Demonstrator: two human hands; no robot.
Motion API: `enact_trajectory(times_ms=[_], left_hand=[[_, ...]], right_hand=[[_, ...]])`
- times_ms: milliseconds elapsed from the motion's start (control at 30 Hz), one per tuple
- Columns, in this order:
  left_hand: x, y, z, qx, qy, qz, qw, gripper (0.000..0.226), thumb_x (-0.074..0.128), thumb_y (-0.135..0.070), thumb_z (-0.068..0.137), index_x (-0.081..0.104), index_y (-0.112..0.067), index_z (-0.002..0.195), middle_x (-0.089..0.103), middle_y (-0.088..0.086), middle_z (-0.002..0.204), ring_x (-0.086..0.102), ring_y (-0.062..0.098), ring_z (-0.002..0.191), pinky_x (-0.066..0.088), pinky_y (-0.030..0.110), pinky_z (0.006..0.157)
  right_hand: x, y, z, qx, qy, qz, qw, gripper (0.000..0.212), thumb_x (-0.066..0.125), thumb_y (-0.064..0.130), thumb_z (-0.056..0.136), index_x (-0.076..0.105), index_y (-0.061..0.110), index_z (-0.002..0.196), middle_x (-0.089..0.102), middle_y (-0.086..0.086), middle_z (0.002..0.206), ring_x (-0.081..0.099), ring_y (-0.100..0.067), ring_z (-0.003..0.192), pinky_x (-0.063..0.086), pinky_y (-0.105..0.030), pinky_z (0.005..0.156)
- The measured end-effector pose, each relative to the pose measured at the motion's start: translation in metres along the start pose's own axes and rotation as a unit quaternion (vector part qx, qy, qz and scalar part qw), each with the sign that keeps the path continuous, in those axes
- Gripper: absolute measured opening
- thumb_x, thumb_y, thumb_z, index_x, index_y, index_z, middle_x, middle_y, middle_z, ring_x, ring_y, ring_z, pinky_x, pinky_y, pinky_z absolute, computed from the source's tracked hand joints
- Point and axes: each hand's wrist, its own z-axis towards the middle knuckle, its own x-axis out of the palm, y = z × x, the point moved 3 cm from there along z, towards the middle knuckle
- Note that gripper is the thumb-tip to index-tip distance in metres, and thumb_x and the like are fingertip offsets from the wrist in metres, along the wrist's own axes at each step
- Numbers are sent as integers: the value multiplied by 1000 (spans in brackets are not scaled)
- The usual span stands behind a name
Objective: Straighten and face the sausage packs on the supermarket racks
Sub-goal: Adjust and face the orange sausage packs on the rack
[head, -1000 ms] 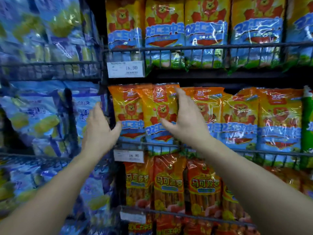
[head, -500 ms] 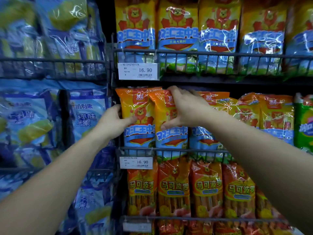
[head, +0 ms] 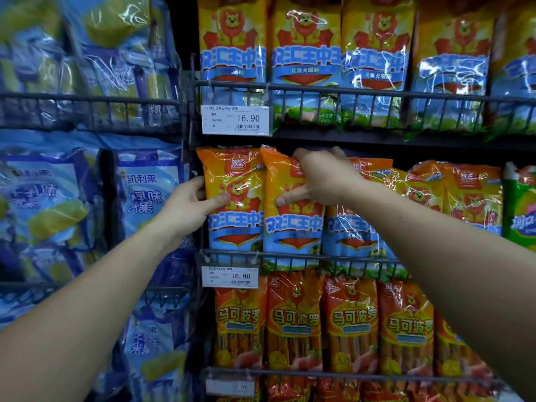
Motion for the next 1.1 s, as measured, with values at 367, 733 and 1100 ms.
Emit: enact_trajectory(times_ms=[367, 733, 1100], left_hand=[[0, 3, 2, 12, -11, -35, 999, 20, 64, -15, 92, 61, -17, 111, 72, -3, 98, 71, 3, 79, 54, 15, 63], [-3, 4, 4, 33, -3, 35, 999, 20, 65, -26, 92, 61, -25, 112, 72, -9, 103, 69, 6, 93, 53, 23, 77], [-5, 3, 8, 27, 27, 65, 997, 15, 65, -26, 92, 62, -30, 106, 72, -7, 107, 68, 13, 100, 53, 38, 94]], right_hand=[[-10, -6, 7, 44, -66, 62, 995, 80, 61, 79, 70, 54, 12, 114, 59, 1, 88, 55, -27, 95, 34, -42, 91], [-3, -2, 16, -8, 25, -69, 997, 71, 47, 82, 75, 48, 14, 97, 52, 0, 83, 51, -27, 90, 30, -48, 103], [17, -2, 1, -37, -82, -138, 986, 95, 43, 84, 73, 41, 6, 127, 53, -2, 78, 55, -30, 84, 28, -45, 98]])
